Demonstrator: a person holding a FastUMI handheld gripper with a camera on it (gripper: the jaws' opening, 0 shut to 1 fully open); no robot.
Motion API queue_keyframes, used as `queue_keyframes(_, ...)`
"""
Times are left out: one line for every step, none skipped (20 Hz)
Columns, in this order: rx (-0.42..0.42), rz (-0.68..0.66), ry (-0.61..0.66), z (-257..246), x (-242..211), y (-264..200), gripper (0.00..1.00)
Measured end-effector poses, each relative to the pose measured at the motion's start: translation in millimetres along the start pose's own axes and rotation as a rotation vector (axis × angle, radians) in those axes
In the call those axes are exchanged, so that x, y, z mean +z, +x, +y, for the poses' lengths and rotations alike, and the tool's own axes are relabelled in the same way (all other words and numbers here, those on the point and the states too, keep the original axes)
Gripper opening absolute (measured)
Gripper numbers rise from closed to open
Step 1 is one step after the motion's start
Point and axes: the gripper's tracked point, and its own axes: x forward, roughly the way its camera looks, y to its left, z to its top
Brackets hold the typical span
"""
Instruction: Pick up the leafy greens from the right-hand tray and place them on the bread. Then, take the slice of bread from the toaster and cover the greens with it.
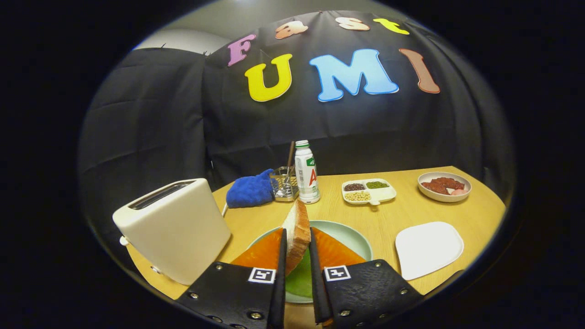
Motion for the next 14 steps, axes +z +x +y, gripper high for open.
queue_keyframes(-0.019,-0.003,-0.019,-6.2,1.3,1.3,0.3)
queue_keyframes(-0.03,-0.001,-0.033,-9.8,-0.3,1.0,0.35)
queue_keyframes(-0.044,0.003,-0.041,-15.1,-1.7,0.4,0.37)
queue_keyframes(-0.054,0.005,-0.047,-21.5,-1.5,1.1,0.44)
queue_keyframes(-0.067,0.004,-0.047,-27.9,-0.3,-1.0,0.5)
queue_keyframes(-0.07,-0.002,-0.042,-32.9,1.3,-2.4,0.55)
queue_keyframes(-0.073,-0.011,-0.036,-37.8,5.6,-7.3,0.58)
queue_keyframes(-0.076,-0.021,-0.031,-44.5,9.0,-11.6,0.66)
queue_keyframes(-0.074,-0.033,-0.026,-50.8,13.6,-18.0,0.67)
queue_keyframes(-0.073,-0.045,-0.022,-58.0,17.8,-22.8,0.67)
queue_keyframes(-0.074,-0.053,-0.023,-66.5,22.4,-29.2,0.67)
queue_keyframes(-0.082,-0.06,-0.025,-77.3,24.8,-36.5,0.67)
queue_keyframes(-0.089,-0.069,-0.027,-87.8,28.5,-43.8,0.67)
queue_keyframes(-0.095,-0.075,-0.03,-98.7,30.3,-50.2,0.67)
